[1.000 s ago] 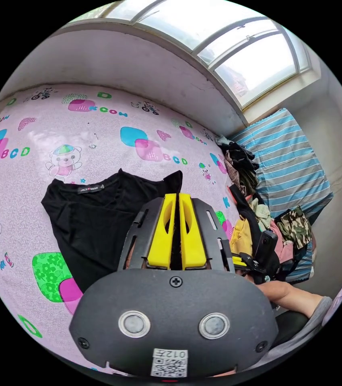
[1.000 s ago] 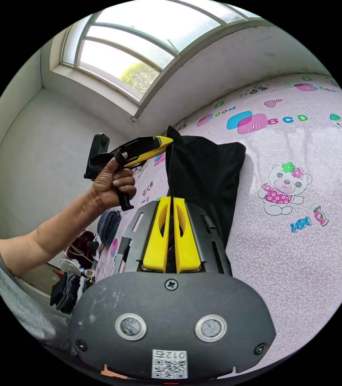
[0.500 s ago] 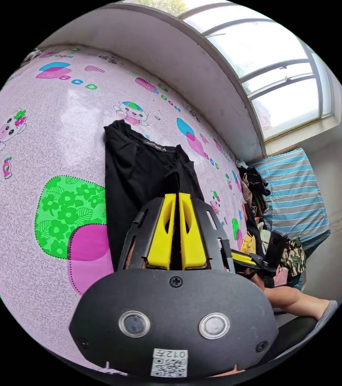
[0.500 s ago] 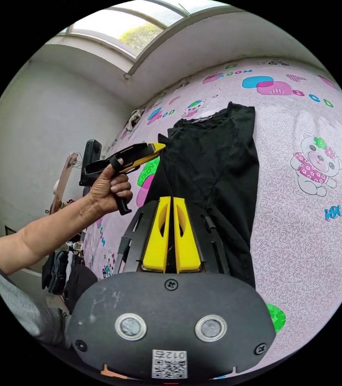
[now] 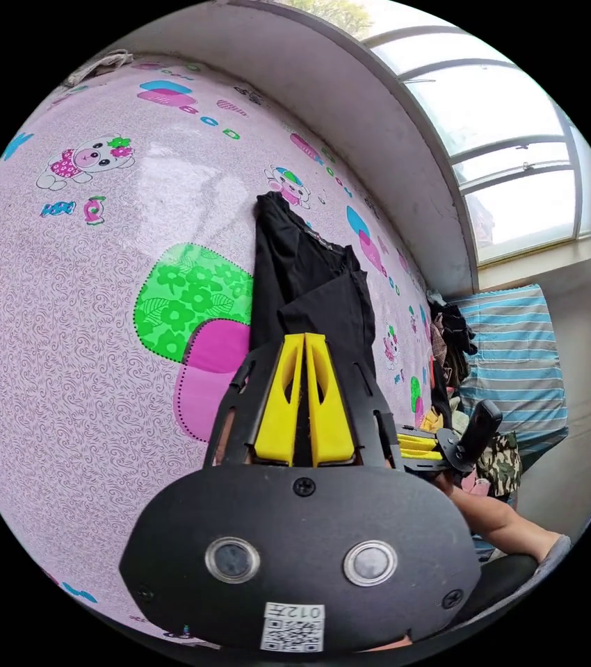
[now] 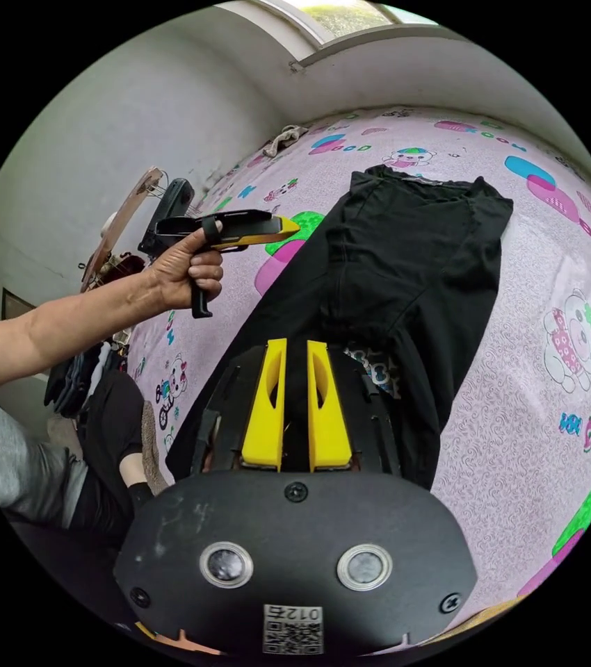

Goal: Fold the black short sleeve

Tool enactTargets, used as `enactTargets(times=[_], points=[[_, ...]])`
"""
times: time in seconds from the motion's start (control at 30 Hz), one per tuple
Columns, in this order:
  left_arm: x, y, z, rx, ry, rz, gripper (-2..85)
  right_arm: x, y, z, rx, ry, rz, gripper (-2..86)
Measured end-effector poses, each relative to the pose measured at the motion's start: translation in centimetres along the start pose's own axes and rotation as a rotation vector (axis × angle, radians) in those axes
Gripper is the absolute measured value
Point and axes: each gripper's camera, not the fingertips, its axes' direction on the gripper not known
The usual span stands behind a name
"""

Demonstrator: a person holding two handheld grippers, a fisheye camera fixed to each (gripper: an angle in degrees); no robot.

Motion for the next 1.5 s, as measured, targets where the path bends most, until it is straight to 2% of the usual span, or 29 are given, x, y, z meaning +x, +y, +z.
enactTargets(times=[0.2, 0.33, 0.47, 0.57, 0.7, 0.83, 1.2, 1.27, 1.5], points=[[3.3, 6.4, -2.0, -0.124, 0.074, 0.205, 0.8, 5.9, 7.8, -8.3, 0.032, 0.125, 0.231, 5.5], [3.6, 10.5, -1.4, -0.201, 0.102, 0.204, 0.8, 7.8, 15.4, -12.1, -0.066, 0.262, 0.368, 6.5], [3.2, 13.1, -0.5, -0.251, 0.175, 0.120, 0.9, 8.3, 23.2, -13.5, -0.016, 0.210, 0.536, 7.3], [4.5, 14.1, 0.3, -0.290, 0.185, 0.131, 0.8, 9.4, 26.4, -12.9, 0.025, 0.152, 0.625, 7.8], [6.3, 14.6, 1.7, -0.316, 0.192, 0.147, 0.8, 9.8, 26.3, -11.4, -0.048, 0.148, 0.588, 7.8], [7.4, 14.7, 2.9, -0.329, 0.197, 0.140, 0.8, 10.7, 25.2, -12.2, -0.049, 0.211, 0.577, 1.6], [7.9, 12.2, 5.2, -0.382, 0.150, 0.085, 0.8, 9.7, 20.9, -17.0, -0.022, -0.047, 0.334, -0.4], [7.7, 11.5, 5.6, -0.375, 0.162, 0.062, 0.8, 10.1, 19.7, -16.8, -0.072, -0.117, 0.281, -0.4], [7.6, 9.8, 7.2, -0.359, 0.196, -0.009, 1.1, 12.6, 17.5, -14.8, -0.261, -0.179, 0.179, -0.5]])
